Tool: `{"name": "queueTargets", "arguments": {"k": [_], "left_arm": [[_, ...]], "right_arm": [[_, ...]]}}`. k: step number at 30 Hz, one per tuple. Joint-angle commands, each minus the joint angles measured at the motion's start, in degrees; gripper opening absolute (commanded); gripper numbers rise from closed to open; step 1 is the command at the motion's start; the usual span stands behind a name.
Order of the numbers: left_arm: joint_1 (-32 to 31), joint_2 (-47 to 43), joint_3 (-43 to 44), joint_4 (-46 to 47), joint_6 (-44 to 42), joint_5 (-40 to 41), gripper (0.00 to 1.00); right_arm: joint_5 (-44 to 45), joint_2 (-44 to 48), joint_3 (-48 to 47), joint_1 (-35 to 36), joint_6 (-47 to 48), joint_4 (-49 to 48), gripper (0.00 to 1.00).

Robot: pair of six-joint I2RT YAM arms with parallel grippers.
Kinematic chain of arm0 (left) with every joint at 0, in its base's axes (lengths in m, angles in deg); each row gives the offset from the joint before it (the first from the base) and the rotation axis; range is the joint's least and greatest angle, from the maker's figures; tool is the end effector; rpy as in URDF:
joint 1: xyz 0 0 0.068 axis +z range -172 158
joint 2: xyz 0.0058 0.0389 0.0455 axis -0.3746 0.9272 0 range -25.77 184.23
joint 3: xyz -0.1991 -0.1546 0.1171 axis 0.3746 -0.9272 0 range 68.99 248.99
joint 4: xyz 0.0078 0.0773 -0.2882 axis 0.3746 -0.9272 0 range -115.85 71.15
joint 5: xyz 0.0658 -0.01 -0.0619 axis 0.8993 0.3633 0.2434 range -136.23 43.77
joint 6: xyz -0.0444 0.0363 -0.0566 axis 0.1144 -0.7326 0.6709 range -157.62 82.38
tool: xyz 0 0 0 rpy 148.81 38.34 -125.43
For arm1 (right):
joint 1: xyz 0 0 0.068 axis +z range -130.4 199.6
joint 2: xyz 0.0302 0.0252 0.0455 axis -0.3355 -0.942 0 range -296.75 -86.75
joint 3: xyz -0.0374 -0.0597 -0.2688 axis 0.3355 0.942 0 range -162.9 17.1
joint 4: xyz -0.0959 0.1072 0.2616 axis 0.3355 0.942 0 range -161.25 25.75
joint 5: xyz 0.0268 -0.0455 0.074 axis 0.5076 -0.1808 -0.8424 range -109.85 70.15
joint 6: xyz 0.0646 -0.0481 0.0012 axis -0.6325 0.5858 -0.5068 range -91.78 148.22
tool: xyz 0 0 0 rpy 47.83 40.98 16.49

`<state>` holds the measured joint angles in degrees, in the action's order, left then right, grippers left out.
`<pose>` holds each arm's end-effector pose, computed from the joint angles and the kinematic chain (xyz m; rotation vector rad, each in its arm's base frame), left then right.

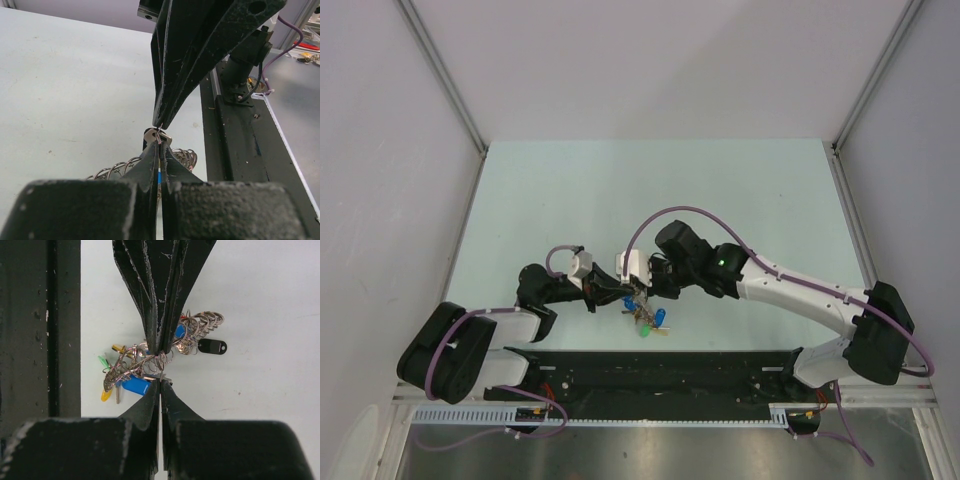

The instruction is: Put the keys on the keyring

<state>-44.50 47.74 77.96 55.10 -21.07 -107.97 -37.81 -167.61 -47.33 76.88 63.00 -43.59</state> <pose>0.1847 -0.1430 0.1584 1.0122 1.2881 -1.2821 0.1806 0.3208 0.2589 -1.8053 1.5224 0.5598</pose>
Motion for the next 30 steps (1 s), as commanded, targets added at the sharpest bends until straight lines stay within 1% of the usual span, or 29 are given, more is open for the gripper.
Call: {"name": "queueTargets", "arguments": {"k": [1, 10, 13, 16, 21, 25, 30], "left_arm": [[-1.05, -0.48, 1.93, 25.01, 0.06, 0.91, 0.0], [-1.49, -0.39, 0.96, 25.01, -1.88, 3.9, 0.0], [-1.58, -0.74, 0.7, 25.01, -1.97, 4.87, 0.0], [-1.58, -1.79, 0.17, 25.01, -1.97, 7.5, 0.0], [-1.58, -3.03, -1.06, 25.01, -0.74, 15.23, 0.0], [-1.76, -3.64, -1.85, 25.01, 1.1, 20.59, 0.0], [-4.39, -4.26, -2.73, 25.01, 2.34, 28.66, 0.0]], "right_arm": [[-4.02, -0.44, -2.73, 0.56, 0.46, -3.66, 0.0], [-7.79, -0.17, -2.73, -0.85, -2.26, -7.35, 0.0], [-7.88, -0.44, -2.73, -0.76, -2.62, -7.88, 0.0], [-6.92, -0.96, -2.64, -0.41, -2.62, -7.54, 0.0], [-4.64, -0.97, -1.76, 0.29, -2.88, -6.92, 0.0], [-0.86, 0.53, 1.04, 0.38, -3.67, -8.14, 0.0], [1.6, 1.67, 4.39, 0.99, -5.77, -11.22, 0.0]]}}
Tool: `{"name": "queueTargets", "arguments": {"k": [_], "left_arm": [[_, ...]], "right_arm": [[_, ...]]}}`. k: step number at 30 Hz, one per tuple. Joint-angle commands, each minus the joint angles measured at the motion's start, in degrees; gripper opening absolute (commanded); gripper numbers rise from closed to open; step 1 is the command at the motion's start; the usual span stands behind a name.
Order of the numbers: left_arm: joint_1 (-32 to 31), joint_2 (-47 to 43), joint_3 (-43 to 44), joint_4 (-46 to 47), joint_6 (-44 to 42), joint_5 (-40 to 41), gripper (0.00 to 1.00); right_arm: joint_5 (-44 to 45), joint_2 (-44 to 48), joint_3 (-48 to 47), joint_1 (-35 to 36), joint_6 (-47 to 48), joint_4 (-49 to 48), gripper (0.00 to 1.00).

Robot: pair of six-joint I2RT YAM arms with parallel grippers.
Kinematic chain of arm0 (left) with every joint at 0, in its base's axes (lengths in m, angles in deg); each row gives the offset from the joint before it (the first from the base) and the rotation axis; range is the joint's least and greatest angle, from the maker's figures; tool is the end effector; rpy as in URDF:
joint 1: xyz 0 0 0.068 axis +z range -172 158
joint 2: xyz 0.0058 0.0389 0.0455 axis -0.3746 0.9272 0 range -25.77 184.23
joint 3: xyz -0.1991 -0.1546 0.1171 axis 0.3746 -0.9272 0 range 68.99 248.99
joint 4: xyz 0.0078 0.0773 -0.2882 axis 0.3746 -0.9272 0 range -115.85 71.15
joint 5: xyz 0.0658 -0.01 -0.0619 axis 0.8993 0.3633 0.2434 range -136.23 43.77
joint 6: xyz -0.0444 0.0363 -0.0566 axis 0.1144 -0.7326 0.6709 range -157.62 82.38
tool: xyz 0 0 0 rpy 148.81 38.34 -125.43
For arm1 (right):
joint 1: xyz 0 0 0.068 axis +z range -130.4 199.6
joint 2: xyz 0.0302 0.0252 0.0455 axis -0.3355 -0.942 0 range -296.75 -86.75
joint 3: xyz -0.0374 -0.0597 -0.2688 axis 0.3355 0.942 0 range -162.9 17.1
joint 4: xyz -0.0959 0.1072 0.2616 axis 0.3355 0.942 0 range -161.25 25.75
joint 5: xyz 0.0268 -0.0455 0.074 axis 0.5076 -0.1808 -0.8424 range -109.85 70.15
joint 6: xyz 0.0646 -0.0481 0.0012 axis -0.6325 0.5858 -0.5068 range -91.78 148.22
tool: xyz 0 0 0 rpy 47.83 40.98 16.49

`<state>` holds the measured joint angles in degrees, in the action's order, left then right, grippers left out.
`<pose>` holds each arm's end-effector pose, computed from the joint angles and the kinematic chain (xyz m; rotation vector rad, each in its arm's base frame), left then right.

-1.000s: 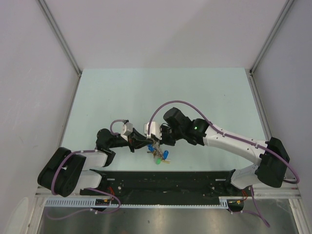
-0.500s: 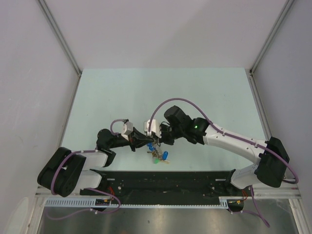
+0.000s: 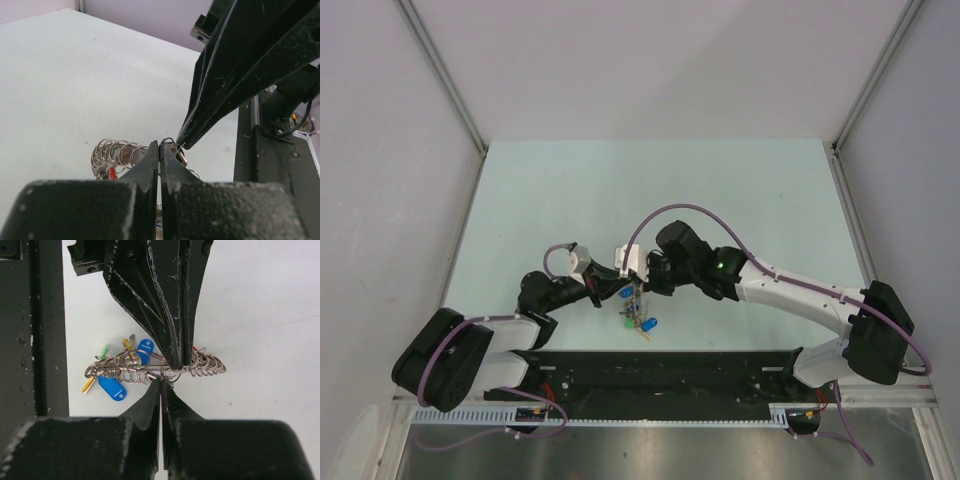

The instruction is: Put the keys on the keyring

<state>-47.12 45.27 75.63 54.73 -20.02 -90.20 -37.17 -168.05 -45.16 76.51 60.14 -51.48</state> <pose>0.1894 -0.1423 0.1576 0.7605 1.3646 -1.1345 0.1884 0.3271 0.2556 -1.7059 1.5046 0.5724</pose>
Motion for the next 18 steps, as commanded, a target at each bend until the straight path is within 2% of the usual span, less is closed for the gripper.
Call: {"name": "queueTargets", "arguments": {"k": [1, 3, 4, 6, 10, 17, 18], "left_arm": [[-2.38, -1.79, -0.57, 25.38, 1.29, 12.14, 0.0], [-4.05, -2.05, -0.48, 25.38, 2.17, 14.77, 0.0], [-6.32, -2.66, -0.92, 25.38, 2.87, 20.27, 0.0], [-7.65, -3.19, -1.53, 25.38, 3.13, 25.56, 0.0], [-11.78, -3.63, -2.15, 25.38, 3.31, 32.78, 0.0], [-13.9, -3.81, -2.5, 25.3, 4.98, 35.96, 0.01], [-13.9, -4.51, -2.68, 25.3, 4.98, 36.32, 0.14]], "right_arm": [[1.41, 2.19, 2.75, 1.45, -3.35, -4.73, 0.0], [1.94, 2.2, 4.33, 1.81, -4.75, -6.31, 0.0], [1.77, 2.72, 5.99, 1.98, -6.24, -10.15, 0.0], [4.31, 2.55, 7.06, 2.24, -7.92, -12.38, 0.0], [5.28, 2.98, 8.99, 2.33, -9.42, -16.07, 0.0], [9.67, 4.38, 9.79, 2.33, -8.55, -17.14, 0.0], [9.68, 4.91, 9.88, 2.33, -7.93, -16.18, 0.0]]}}
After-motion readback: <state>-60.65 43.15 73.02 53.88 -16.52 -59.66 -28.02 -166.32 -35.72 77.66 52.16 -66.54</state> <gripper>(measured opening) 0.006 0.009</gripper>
